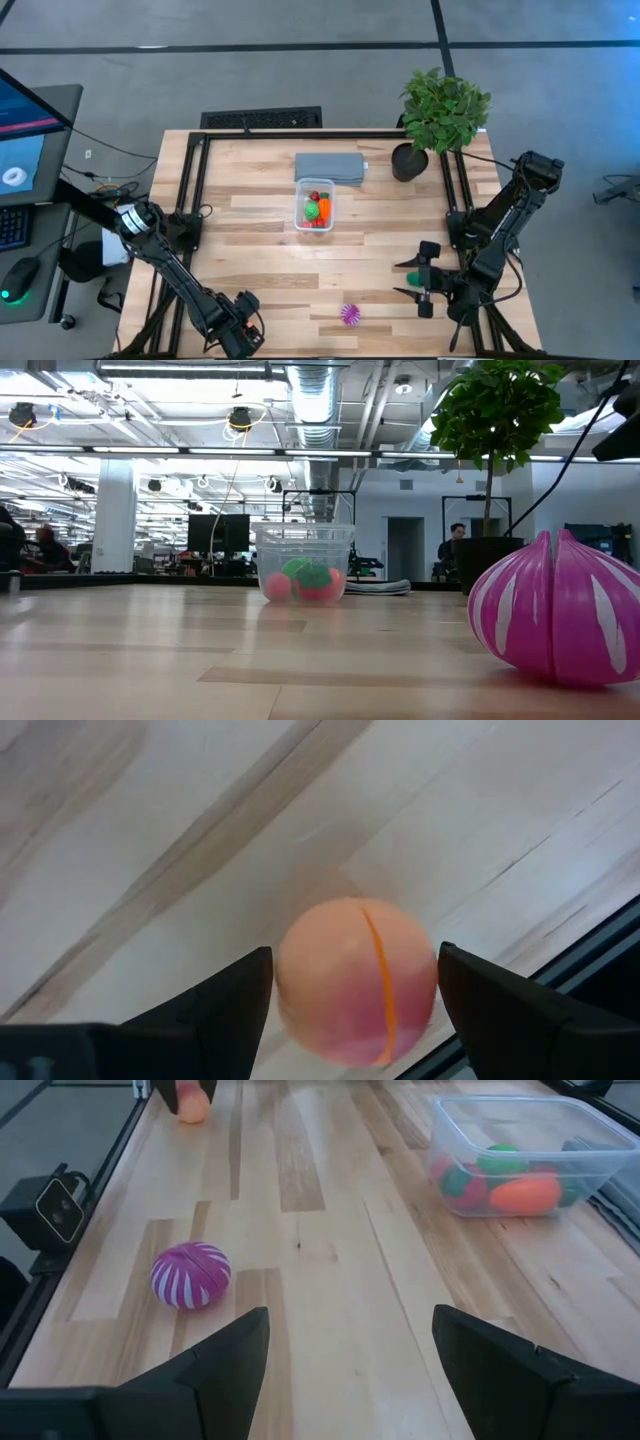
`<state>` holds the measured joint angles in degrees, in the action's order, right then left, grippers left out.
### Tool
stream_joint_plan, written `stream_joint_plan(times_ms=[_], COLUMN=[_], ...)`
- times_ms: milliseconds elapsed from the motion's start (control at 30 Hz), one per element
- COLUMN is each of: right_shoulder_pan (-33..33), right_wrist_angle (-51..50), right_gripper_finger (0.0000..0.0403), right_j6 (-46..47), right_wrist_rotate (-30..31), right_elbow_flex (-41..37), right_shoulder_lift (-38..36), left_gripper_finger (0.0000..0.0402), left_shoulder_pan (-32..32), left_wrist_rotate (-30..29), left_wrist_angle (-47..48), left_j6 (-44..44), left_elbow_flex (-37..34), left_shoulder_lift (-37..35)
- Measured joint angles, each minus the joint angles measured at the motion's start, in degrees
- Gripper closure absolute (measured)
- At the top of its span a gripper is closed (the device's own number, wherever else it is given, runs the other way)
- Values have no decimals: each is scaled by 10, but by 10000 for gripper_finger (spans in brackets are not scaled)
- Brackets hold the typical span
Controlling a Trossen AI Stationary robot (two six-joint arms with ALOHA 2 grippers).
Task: Pick and placing Produce into tupperware
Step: Put the pink peach into the transparent bin
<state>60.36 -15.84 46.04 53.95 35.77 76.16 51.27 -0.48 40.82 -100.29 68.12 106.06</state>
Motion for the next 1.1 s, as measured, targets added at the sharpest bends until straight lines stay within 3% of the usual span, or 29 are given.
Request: stream_joint_plan(times_ms=[600, 767, 1100], right_shoulder_pan=[0, 0, 0], right_wrist_angle=[0, 1, 6], right_gripper_finger=[97, 97, 97], right_j6=[0, 0, 0], right_wrist_rotate=[-1, -1, -1], right_elbow_flex=[0, 0, 0], right_shoulder_lift=[0, 0, 0], left_gripper_finger=[132, 132, 132], left_shoulder_pan=[1, 1, 2], left_wrist_rotate=[0, 50, 35], left_wrist_angle=[11, 6, 4], left_j6=[10, 18, 25], left_elbow_flex=[0, 0, 0], left_shoulder_lift=[2, 26, 27])
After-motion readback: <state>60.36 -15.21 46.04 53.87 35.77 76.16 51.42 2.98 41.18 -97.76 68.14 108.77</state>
